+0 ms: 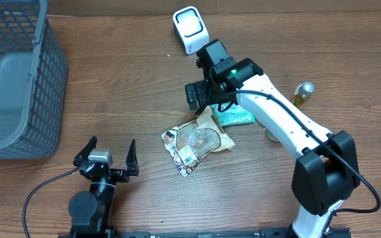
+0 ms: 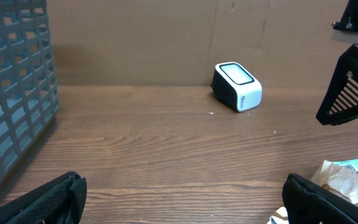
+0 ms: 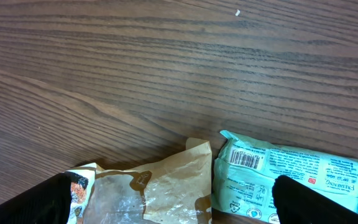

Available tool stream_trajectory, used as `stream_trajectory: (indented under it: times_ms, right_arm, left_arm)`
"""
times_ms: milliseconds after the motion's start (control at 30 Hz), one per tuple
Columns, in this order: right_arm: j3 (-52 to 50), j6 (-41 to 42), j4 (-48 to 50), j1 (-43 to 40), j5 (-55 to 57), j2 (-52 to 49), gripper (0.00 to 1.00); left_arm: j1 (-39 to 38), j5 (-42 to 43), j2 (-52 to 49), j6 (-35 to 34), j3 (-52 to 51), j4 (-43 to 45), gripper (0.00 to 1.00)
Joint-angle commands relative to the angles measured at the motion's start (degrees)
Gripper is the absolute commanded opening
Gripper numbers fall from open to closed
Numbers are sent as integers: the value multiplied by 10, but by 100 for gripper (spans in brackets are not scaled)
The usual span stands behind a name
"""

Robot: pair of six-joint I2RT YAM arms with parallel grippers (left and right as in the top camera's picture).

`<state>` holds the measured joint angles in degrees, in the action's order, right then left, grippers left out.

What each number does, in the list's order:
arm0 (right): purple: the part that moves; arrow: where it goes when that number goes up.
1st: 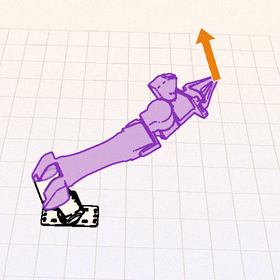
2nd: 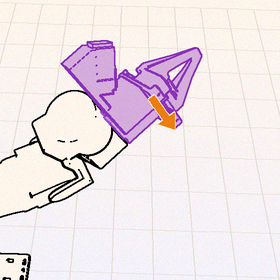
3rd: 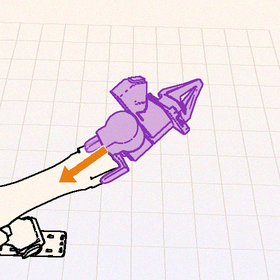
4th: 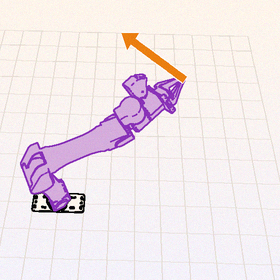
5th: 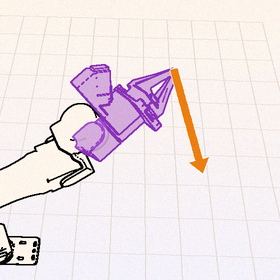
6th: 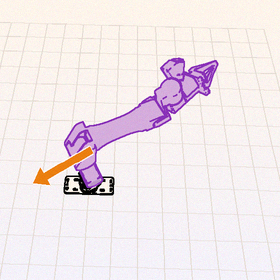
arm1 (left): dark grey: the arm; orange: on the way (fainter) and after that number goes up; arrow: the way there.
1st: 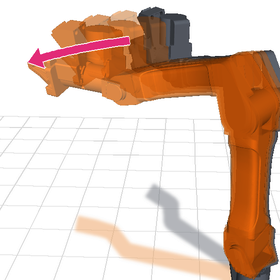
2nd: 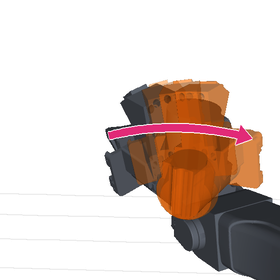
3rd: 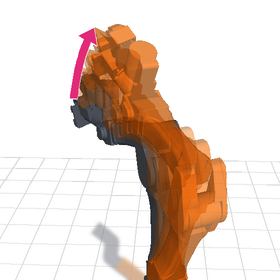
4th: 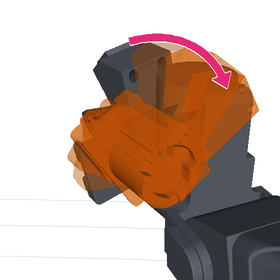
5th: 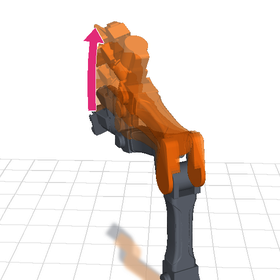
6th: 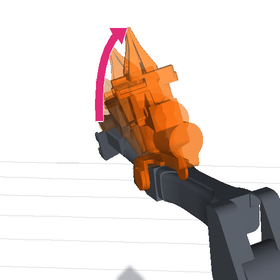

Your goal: Scan the item barcode

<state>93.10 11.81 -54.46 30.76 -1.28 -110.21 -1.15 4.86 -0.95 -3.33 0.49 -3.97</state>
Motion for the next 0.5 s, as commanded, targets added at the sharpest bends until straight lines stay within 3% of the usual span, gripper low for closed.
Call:
stream_trajectory:
  times_ms: [0, 467]
  right_arm:
    - [-3, 2, 3, -3, -1, -1, 100]
    - [-3, 2, 3, -3, -1, -1, 100]
  left_arm:
    - [-4, -9, 8, 21, -2, -4, 100]
    - [-4, -8, 8, 21, -2, -2, 100]
